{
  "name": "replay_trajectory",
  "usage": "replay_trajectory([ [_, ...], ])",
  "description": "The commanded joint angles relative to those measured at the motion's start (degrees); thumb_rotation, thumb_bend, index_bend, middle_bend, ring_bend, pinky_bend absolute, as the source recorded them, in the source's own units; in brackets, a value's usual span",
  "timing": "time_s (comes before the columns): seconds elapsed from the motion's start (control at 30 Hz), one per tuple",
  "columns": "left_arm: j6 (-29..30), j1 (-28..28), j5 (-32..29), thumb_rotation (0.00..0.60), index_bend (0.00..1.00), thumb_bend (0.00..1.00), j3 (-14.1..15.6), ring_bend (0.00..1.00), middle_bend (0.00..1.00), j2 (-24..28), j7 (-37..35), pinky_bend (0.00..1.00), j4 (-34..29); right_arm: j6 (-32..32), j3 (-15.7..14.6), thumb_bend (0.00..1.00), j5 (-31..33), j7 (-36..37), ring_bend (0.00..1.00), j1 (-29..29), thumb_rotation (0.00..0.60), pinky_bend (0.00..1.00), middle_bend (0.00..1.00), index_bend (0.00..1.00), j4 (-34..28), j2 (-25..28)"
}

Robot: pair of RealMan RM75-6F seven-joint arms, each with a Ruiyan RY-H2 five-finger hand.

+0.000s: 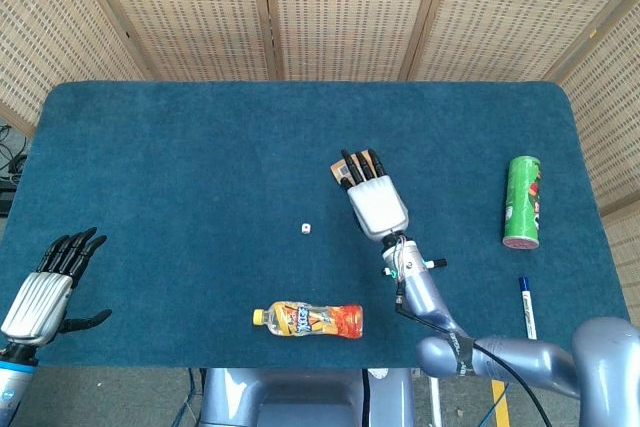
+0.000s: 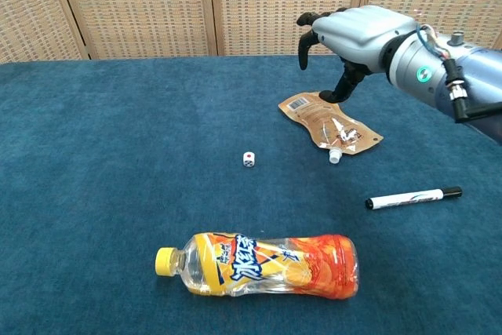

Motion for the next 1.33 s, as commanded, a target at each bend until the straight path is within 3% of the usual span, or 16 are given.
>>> replay_trajectory([
  [0.03,0.1,0.0,0.1,0.6,0.0,0.11,0.0,0.0,0.0,0.0,0.0,0.0,0.0,1.2,-1.2,0.36,-0.9,1.4,0.0,-1.9,0.6,0.0,0.0,0.32,-1.6,2.1],
  [0.2,0.2,0.1,0.0,0.6,0.0,0.11,-0.1,0.0,0.0,0.0,0.3,0.0,0.0,3.7,-3.7,0.36,-4.0,5.8,0.0,-6.4,0.6,0.0,0.0,0.32,-6.0,7.2],
  [0.4,-0.2,0.1,-0.9,0.6,0.0,0.11,-0.2,0.0,0.0,-0.3,1.1,0.0,0.2,9.5,-8.4,0.2,-12.2,15.9,0.0,-14.5,0.6,0.0,0.0,0.24,-10.2,13.6],
  [0.57,-0.4,0.0,-1.2,0.6,0.0,0.11,-0.3,0.0,0.0,-0.8,2.2,0.0,0.4,14.6,-12.5,0.06,-17.2,23.5,0.0,-21.2,0.6,0.0,0.0,0.1,-10.4,17.1],
  [0.73,-0.6,0.1,-1.5,0.6,0.0,0.11,-0.3,0.0,0.0,-1.8,4.2,0.0,0.8,20.9,-16.5,0.05,-23.7,29.9,0.0,-27.9,0.6,0.0,0.0,0.06,-7.4,19.4],
  [1.07,0.0,0.4,-2.3,0.6,0.0,0.11,-0.8,0.0,0.0,-3.0,6.7,0.0,1.9,25.5,-20.0,0.05,-29.0,36.7,0.0,-35.6,0.6,0.0,0.0,0.04,-4.0,20.8],
  [1.33,0.3,0.5,-2.5,0.6,0.0,0.11,-1.0,0.0,0.0,-3.1,6.5,0.0,2.0,25.5,-19.3,0.05,-31.0,39.3,0.0,-38.1,0.6,0.0,0.0,0.04,-3.6,20.9],
])
